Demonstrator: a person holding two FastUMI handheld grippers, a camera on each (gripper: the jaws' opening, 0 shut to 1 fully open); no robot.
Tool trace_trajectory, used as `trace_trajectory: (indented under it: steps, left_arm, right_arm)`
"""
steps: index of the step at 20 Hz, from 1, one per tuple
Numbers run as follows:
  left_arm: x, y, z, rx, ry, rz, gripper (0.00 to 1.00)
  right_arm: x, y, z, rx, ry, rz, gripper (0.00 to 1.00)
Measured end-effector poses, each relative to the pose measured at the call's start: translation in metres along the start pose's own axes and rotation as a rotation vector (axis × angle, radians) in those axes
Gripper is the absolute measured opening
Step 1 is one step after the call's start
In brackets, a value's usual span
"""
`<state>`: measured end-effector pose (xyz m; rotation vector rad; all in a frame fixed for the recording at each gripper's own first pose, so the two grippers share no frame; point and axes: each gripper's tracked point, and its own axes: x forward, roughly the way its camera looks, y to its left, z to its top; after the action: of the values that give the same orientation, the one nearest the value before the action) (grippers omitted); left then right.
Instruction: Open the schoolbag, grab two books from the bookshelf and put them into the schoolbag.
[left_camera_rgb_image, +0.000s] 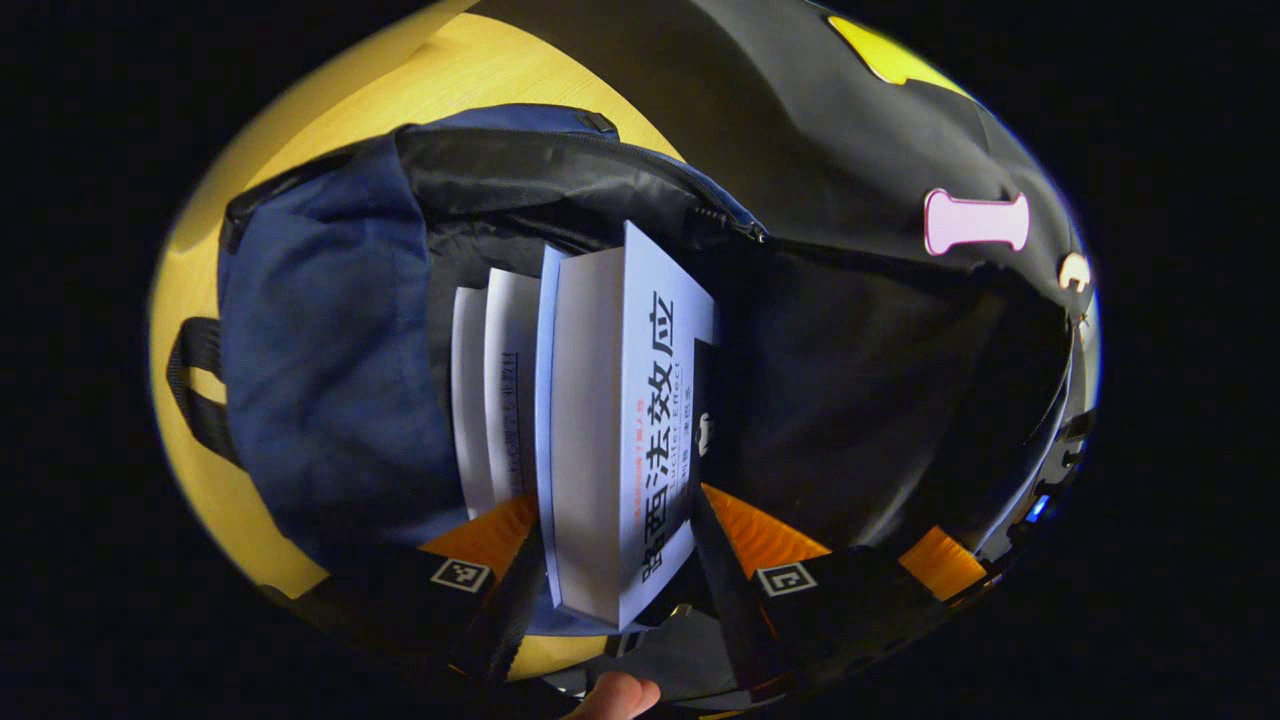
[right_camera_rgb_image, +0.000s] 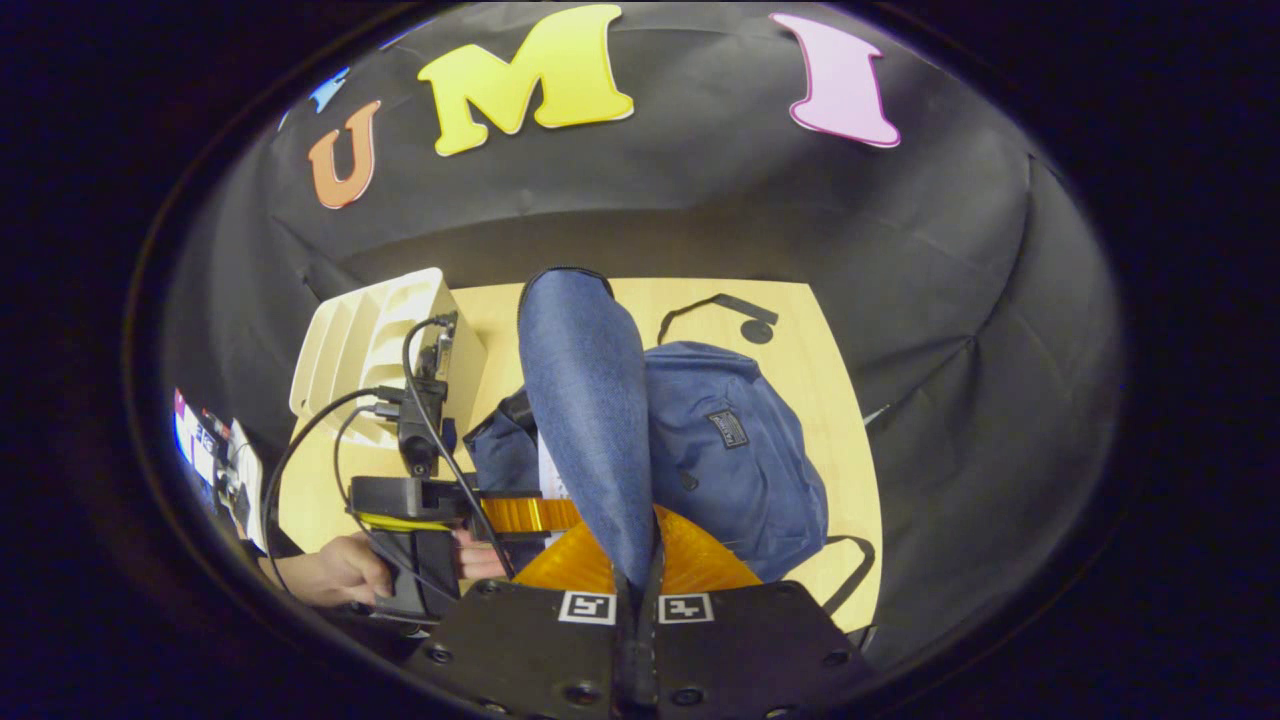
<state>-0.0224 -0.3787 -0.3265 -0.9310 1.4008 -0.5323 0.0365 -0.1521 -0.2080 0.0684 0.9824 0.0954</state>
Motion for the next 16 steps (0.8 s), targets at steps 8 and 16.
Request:
trace_trajectory:
  steps: [8, 16]
  left_arm:
    - [-0.079, 0.032, 0.01, 0.177, -0.042, 0.28, 0.82]
    - [-0.178, 0.038, 0.027, 0.381, -0.095, 0.481, 0.82]
  right_arm:
    - [0.008, 0.014, -0.007, -0.006, -0.005, 0.006, 0.01]
    - [0.017, 0.043, -0.015, -0.015, -0.019, 0.007, 0.08]
